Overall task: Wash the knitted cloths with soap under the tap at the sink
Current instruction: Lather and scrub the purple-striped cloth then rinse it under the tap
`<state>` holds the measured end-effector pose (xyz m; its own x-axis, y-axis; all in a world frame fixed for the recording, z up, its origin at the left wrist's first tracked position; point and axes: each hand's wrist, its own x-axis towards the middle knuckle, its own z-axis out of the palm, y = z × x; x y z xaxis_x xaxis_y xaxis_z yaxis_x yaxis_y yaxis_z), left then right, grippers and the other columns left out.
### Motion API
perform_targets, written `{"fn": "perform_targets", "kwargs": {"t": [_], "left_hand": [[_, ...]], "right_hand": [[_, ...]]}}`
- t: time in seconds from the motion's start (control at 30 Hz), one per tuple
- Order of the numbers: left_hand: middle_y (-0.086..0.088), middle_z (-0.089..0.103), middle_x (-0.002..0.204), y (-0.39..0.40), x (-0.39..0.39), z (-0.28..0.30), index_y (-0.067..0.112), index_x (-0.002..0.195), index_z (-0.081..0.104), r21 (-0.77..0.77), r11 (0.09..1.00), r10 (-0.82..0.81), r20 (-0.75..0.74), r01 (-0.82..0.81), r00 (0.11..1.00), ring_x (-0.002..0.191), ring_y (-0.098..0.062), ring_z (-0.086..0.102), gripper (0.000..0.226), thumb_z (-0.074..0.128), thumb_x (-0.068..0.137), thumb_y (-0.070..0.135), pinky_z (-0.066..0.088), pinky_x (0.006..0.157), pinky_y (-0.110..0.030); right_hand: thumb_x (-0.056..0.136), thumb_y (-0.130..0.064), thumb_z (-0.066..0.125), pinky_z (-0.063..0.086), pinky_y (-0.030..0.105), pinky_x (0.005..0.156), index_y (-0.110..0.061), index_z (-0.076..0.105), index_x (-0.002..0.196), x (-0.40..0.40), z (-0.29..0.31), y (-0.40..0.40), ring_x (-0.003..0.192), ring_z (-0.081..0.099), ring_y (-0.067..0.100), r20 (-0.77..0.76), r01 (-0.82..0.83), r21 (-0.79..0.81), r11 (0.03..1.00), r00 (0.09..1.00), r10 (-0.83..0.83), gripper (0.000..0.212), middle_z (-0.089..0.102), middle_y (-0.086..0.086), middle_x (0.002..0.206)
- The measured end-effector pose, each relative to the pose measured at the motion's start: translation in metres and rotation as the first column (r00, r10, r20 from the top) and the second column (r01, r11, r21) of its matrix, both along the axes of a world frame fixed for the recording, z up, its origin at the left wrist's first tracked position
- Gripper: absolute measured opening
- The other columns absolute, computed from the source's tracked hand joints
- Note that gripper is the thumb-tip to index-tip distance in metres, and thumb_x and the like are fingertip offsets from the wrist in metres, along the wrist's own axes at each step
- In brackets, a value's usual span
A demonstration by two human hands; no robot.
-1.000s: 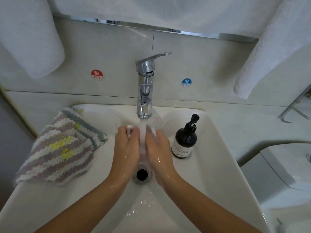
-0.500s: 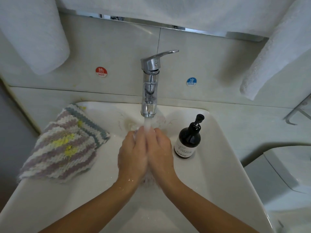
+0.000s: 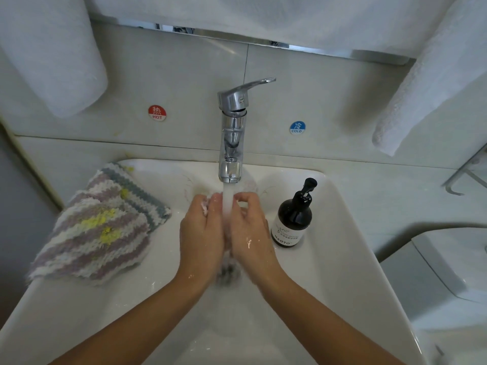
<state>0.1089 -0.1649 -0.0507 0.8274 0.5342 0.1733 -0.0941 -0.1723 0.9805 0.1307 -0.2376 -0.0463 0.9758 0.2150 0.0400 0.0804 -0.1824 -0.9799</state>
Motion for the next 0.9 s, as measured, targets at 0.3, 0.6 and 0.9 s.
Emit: {"fn": "perform_targets", "kwargs": {"t": [0.3,0.6,0.9], "left_hand": [[0.012,0.056,0.088,0.006,0.004,0.002,0.037,0.093,0.043,0.021,0.998,-0.055,-0.077,0.057,0.996,0.081,-0.004,0.058,0.01,0.038,0.102,0.037,0.048,0.073,-0.029],[-0.001,0.06,0.11,0.012,0.012,-0.005,0.036,0.106,0.054,0.092,0.984,-0.132,-0.205,0.154,0.97,0.092,-0.015,0.066,0.061,0.028,0.08,0.085,0.054,0.083,-0.046],[0.014,0.066,0.089,0.008,0.002,0.004,0.04,0.107,0.056,0.014,0.991,-0.133,-0.108,0.135,0.985,0.084,0.002,0.063,0.021,0.04,0.097,0.049,0.05,0.073,-0.025]], "right_hand": [[0.101,-0.046,0.036,0.054,0.032,0.075,-0.026,0.062,0.094,0.004,0.011,-0.007,0.077,0.06,0.003,-0.137,-0.087,-0.037,0.996,0.987,0.081,0.034,0.062,-0.01,0.082],[0.095,-0.019,0.058,0.057,0.03,0.062,-0.025,0.063,0.087,0.006,0.004,-0.008,0.076,0.063,0.014,0.011,0.034,0.137,0.99,0.999,-0.036,0.012,0.066,0.002,0.088],[0.076,-0.034,0.051,0.046,0.021,0.075,-0.023,0.068,0.098,0.005,0.007,-0.007,0.09,0.06,0.003,-0.094,0.051,0.154,0.987,0.995,-0.037,0.029,0.064,-0.01,0.103]]}}
